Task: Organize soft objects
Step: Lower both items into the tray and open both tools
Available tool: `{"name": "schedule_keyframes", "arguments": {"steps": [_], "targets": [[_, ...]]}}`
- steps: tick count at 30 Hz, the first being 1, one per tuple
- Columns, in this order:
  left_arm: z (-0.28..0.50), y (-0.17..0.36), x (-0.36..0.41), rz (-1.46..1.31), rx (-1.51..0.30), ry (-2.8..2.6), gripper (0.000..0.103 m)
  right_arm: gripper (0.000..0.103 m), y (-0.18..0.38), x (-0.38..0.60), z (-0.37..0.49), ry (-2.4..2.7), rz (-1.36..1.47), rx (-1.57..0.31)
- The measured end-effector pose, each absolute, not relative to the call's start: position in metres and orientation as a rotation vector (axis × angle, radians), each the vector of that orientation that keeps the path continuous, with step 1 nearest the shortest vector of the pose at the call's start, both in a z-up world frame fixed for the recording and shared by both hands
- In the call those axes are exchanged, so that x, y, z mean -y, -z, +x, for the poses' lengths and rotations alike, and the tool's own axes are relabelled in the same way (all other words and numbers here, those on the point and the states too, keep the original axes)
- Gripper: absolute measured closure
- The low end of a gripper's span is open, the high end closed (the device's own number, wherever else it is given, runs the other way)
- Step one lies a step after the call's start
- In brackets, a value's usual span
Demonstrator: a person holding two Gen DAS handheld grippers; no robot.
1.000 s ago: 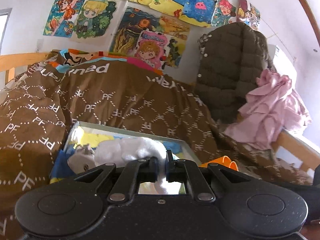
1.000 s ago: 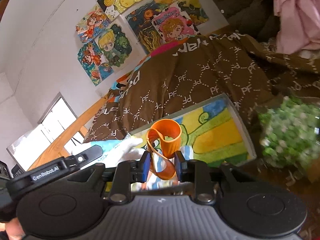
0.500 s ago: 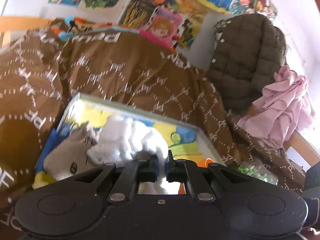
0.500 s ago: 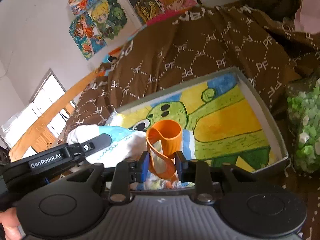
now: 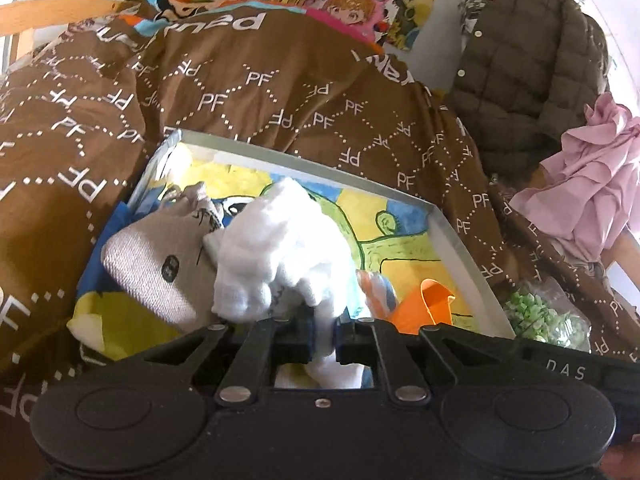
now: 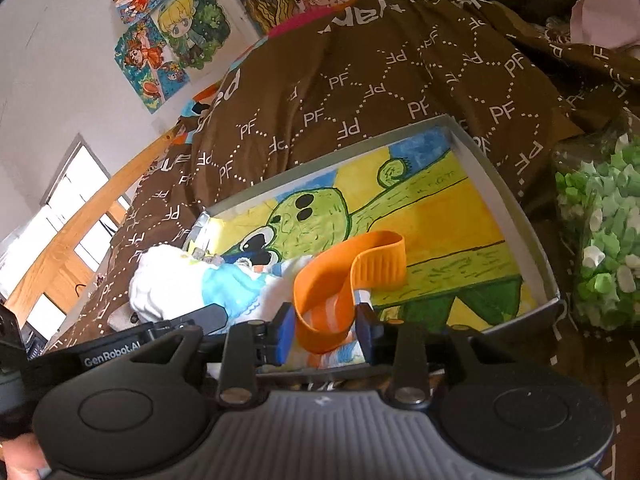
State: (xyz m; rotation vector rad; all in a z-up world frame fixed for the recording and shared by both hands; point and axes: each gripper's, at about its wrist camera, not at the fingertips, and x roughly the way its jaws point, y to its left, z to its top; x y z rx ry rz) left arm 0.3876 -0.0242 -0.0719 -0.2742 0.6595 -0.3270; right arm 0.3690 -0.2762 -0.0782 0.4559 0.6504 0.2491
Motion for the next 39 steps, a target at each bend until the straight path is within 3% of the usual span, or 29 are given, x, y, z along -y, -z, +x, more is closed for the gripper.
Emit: {"name": "schedule_keyframes", "arguments": {"steps": [6,11,19,23,34,39], "targets": [[0.385,0.069,0.025,-0.275,-0.675,0.300,0.082,0.062,0.076,0.277,0.366,-0.246,0.455,-0.644],[0.378,0.064,0.025,-0.281,-0.684,0.292,0.062,0.045,0.072,0.281,0.364,-0.236,0.455,-0.631],[0.360,0.055,0.020,-0.312,-0.689,0.255,0.043,0.026,0.062,0.293,0.354,-0.221,0.465,-0.596],[0.345,0.045,0.016,-0.317,-0.648,0.214,0.026,0.017,0.051,0.296,0.343,-0.223,0.448,-0.556],[0.288,0.001,0.011,-0.261,-0.455,0.135,0.006,0.000,0.008,0.301,0.291,-0.249,0.394,-0.404],[0.251,-0.019,0.012,-0.254,-0.348,0.102,0.001,0.000,-0.009,0.301,0.258,-0.244,0.364,-0.330]]}}
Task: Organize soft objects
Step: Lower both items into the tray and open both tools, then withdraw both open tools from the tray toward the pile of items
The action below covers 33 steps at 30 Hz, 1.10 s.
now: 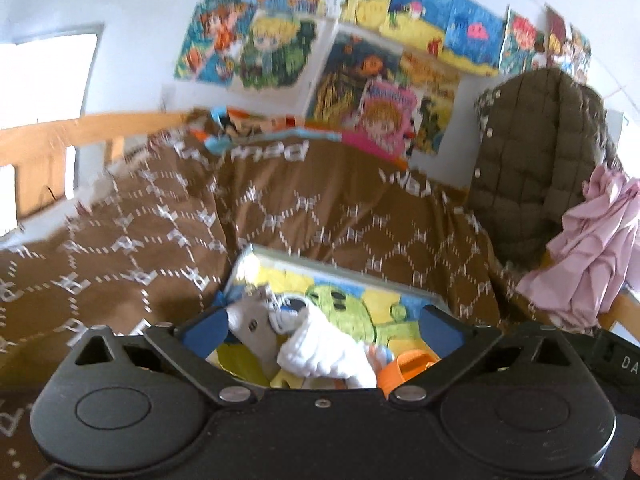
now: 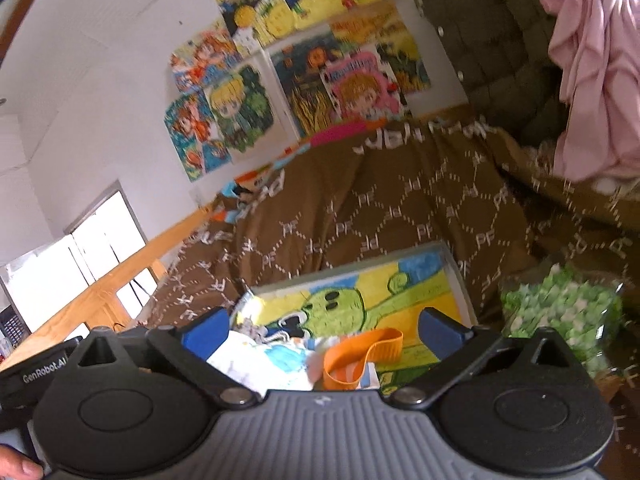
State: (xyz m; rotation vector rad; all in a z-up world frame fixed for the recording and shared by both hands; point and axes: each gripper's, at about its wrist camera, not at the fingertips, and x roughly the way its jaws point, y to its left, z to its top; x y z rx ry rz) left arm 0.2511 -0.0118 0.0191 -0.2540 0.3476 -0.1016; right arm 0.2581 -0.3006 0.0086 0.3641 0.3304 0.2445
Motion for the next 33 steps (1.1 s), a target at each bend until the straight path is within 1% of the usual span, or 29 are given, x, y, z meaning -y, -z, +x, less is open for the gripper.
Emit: {"name": "schedule_keyframes", "arguments": {"steps": [8,15,25,33], "targets": [[0.195,-0.040,0.015,-0.225,-0.247,0.083,0.001,0.000,-0.027,0.293,0.204,-0.250,0.277,-0.221],[0.151,-0.046,0.015,-0.179,-0.207,0.071,0.001,0.000,-0.038,0.279,0.159,-0.248,0.175,-0.155],[0.095,-0.039,0.004,-0.144,-0.219,0.043,0.001,0.000,-0.038,0.263,0.114,-0.272,0.114,-0.142],[0.069,-0.035,-0.002,-0.141,-0.243,0.019,0.001,0.000,-0.031,0.253,0.088,-0.238,0.031,-0.160]]}}
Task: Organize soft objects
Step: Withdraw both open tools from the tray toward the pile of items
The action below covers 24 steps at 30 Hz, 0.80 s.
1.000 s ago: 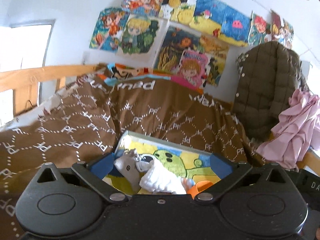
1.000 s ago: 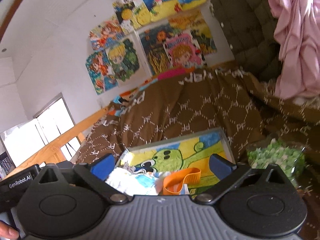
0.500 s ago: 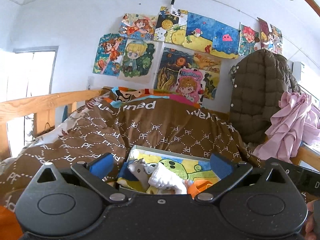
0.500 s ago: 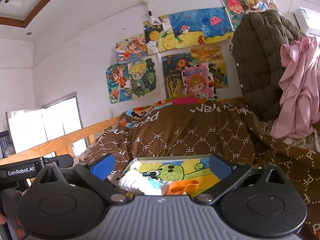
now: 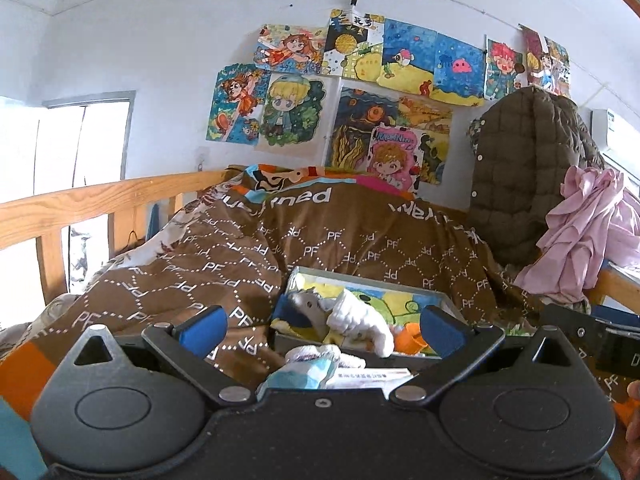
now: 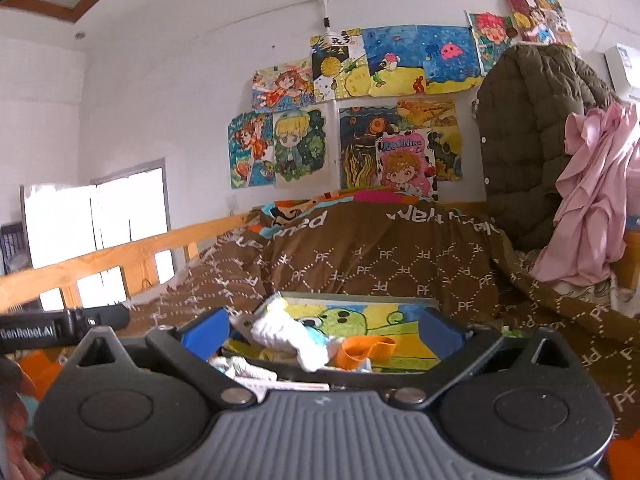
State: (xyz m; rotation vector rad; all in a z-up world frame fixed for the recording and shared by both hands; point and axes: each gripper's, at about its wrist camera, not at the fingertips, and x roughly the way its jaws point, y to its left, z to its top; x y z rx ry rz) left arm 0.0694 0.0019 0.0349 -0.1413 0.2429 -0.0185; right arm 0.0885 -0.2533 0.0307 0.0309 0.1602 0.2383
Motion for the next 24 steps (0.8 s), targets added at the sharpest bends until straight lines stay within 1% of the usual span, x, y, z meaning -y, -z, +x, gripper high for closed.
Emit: {"name": "schedule_keyframes", "arguments": {"steps": [12,20,24], "targets": [[0.062,-0.032,-0.002,-0.054,-0.330,-0.012,0.001,0.000,-0.023,0.240,0.079,-0.238,-0.045,-0.199],[0.073,-0.027,-0.003,-0.036,-0.434,-0.031,0.001,0.000,-0.016,0.239,0.089,-0.226,-0.056,-0.261],[0.085,-0.022,-0.002,-0.007,-0.516,-0.001,0.001,0.000,-0.011,0.237,0.092,-0.242,-0.074,-0.299]]}}
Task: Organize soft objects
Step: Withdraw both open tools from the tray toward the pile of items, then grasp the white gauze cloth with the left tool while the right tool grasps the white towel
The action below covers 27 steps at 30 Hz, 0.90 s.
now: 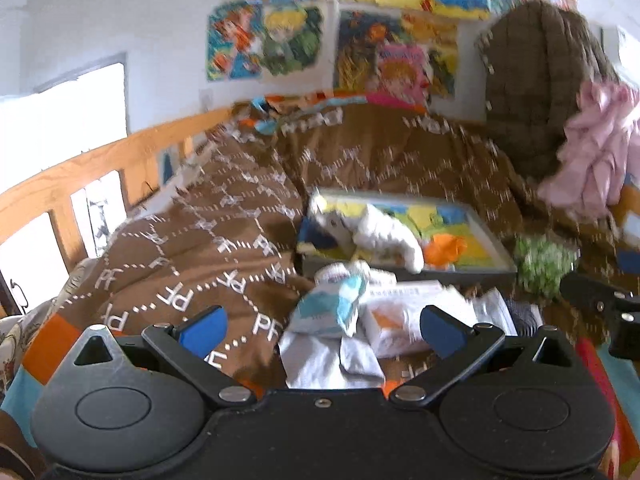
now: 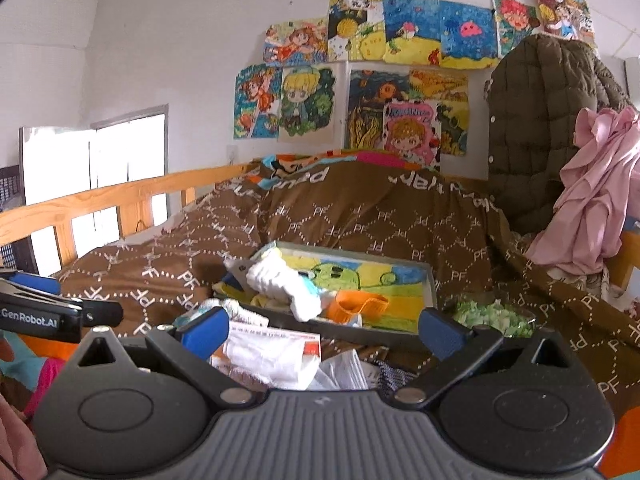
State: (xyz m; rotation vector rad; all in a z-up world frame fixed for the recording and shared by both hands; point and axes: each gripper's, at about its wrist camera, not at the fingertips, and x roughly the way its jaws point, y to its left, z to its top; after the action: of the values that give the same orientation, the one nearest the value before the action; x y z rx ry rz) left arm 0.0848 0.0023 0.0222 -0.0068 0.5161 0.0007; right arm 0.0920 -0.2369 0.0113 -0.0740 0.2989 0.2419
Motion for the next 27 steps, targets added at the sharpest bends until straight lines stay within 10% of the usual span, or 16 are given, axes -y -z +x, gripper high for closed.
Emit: {"name": "schedule_keyframes", "arguments": {"steps": [27], "targets": [[0.171,0.035,-0.021,0.166,-0.833,0.196,0.001,0.000,0.035,0.189,0.148,-0.397,-0.440,-0.449]]}}
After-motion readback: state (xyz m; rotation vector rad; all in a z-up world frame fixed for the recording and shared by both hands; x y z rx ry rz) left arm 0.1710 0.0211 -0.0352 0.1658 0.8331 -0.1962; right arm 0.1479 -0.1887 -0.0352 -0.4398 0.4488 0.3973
